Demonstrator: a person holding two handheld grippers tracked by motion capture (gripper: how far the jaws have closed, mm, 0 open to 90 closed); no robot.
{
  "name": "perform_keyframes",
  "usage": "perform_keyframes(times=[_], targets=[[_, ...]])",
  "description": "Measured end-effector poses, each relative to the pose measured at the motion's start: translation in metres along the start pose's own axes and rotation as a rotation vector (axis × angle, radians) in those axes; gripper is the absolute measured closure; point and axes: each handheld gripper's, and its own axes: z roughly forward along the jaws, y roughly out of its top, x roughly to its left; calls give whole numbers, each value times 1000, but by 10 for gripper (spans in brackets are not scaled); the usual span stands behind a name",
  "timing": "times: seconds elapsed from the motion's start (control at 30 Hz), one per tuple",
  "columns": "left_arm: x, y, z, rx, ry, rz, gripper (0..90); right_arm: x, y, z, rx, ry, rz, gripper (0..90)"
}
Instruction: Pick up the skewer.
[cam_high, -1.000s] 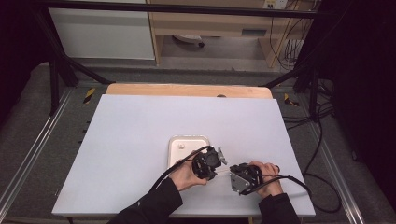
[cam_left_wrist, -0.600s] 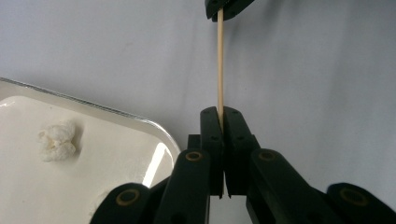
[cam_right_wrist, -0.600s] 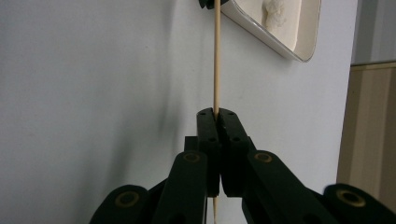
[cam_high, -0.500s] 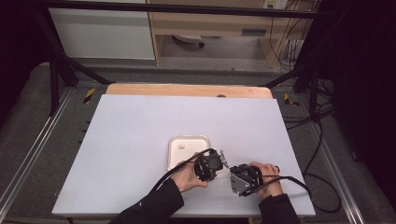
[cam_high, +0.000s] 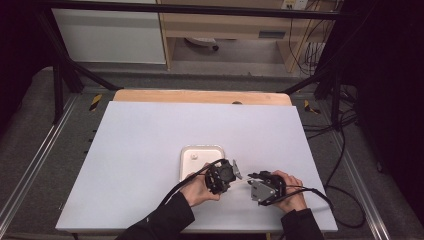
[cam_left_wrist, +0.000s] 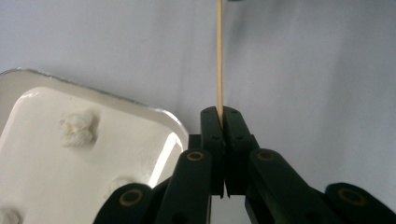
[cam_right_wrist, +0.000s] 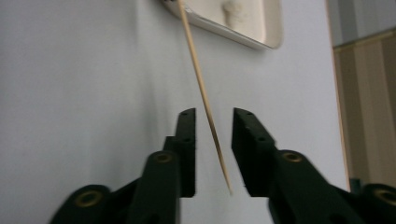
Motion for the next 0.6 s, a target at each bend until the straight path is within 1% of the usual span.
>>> perform_keyframes(times=[0.03,0.07,0.1,0.13,0.17,0.2,0.23,0.27,0.3,0.33,0.37,0.4,0.43,0.5,0.53,0.57,0.6], targets=[[2,-2,-2,0,4,-3,886,0,0,0,0,0,0,704],[5,-7,-5,0,13,-17,886,-4,-6,-4,-18,-15,99,633],[5,-7,-5,0,13,-17,885,-5,-8,-5,-22,-22,128,603],[7,-9,-6,-6,22,-23,885,-5,-10,-6,-27,-28,176,578],[9,-14,-10,-15,33,-39,885,-6,-12,-7,-39,-31,215,542],[9,-14,-10,-15,33,-39,885,-6,-12,-7,-39,-31,215,542],[11,-17,-12,-19,33,-44,885,-7,-17,-7,-51,-37,284,481],[11,-20,-14,-25,36,-53,885,-7,-17,-7,-51,-37,284,481],[12,-22,-16,-29,41,-60,885,-7,-20,-7,-62,-44,357,418],[13,-25,-18,-33,47,-68,885,-7,-22,-6,-70,-44,399,394],[14,-27,-21,-41,52,-77,885,-7,-24,-5,-76,-43,425,383],[15,-30,-23,-50,56,-89,885,-7,-24,-5,-76,-43,425,383],[16,-33,-25,-56,57,-97,885,-6,-26,-4,-81,-42,449,364],[18,-40,-29,-74,63,-115,884,-5,-28,-3,-83,-32,520,322],[19,-43,-31,-84,67,-125,884,-5,-29,-2,-80,-35,547,301],[20,-47,-32,-98,71,-136,884,-5,-30,-2,-74,-29,597,269],[21,-51,-34,-108,79,-144,884,-5,-30,-2,-74,-29,597,269]])
